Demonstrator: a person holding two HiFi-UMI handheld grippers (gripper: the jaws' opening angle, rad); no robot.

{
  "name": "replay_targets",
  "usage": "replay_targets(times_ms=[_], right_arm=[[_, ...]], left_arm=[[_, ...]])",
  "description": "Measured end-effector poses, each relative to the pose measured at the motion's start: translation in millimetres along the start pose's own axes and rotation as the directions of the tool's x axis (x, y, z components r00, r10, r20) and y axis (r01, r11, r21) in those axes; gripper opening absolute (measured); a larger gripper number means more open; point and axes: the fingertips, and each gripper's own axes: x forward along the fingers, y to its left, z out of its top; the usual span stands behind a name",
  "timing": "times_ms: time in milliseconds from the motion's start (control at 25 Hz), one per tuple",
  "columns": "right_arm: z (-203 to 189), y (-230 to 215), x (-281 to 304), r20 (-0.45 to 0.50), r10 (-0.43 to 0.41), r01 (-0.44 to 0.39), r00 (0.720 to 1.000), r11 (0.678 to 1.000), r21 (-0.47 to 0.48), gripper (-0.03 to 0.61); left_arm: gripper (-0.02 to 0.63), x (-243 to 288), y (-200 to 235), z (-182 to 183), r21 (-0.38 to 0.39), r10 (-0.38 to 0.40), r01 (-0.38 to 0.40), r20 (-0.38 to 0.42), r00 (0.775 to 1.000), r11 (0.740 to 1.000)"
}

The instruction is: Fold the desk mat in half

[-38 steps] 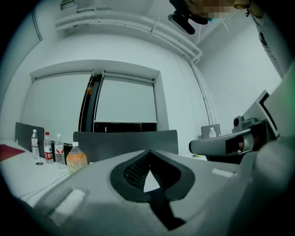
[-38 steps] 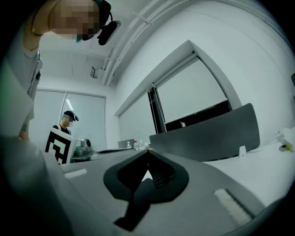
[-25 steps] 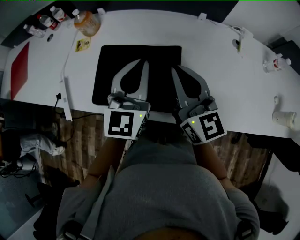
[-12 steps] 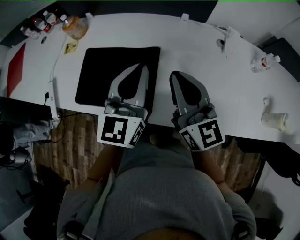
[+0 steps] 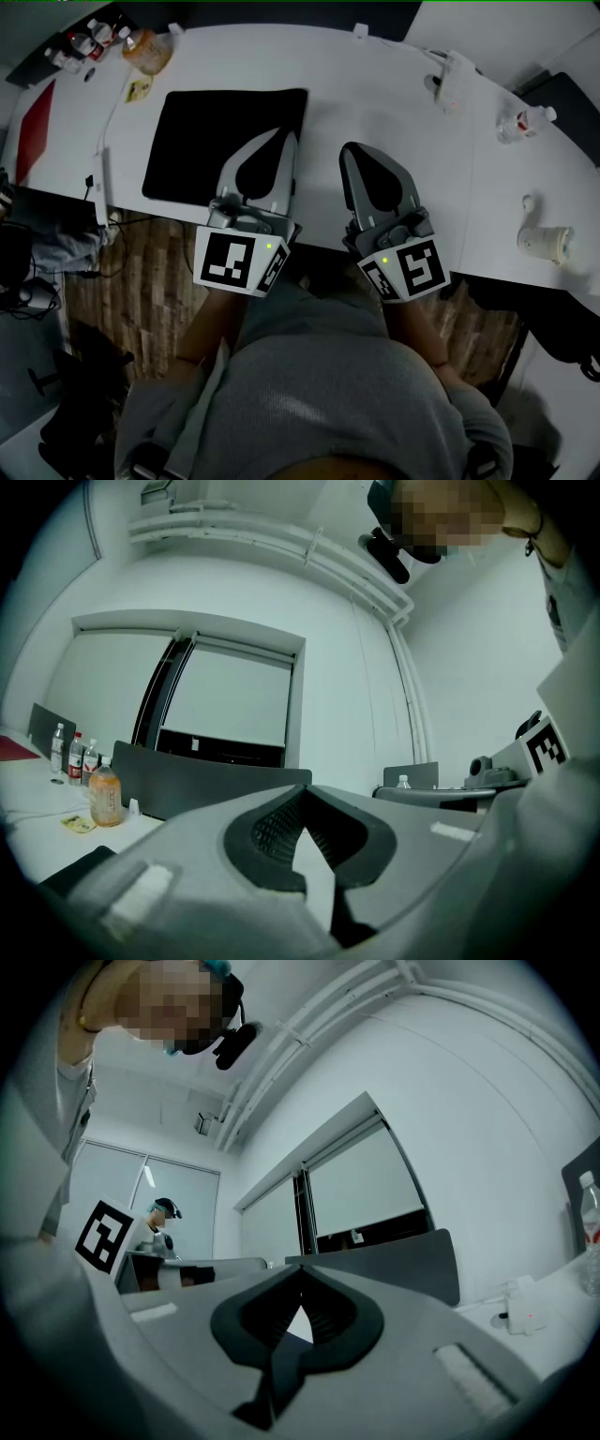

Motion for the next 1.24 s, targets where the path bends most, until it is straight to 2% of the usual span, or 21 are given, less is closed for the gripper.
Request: replay_targets(times_ms=[480, 1240], right_arm=[[-0.2, 27.5, 3.2, -0.027, 0.017, -0.019, 1.0, 0.997, -0.073, 0.002], [-5.8, 38.2, 23.1, -0.05, 0.012, -0.017, 0.999, 0.996, -0.093, 0.002]], left_arm=[[-0.003, -15.6, 4.1, 11.9, 0.005, -0.034, 0.034, 0.008, 0.999, 0.999], [-0.003, -17.5, 27.2, 20.5, 0.013, -0.04, 0.039, 0.005, 0.999, 0.999]])
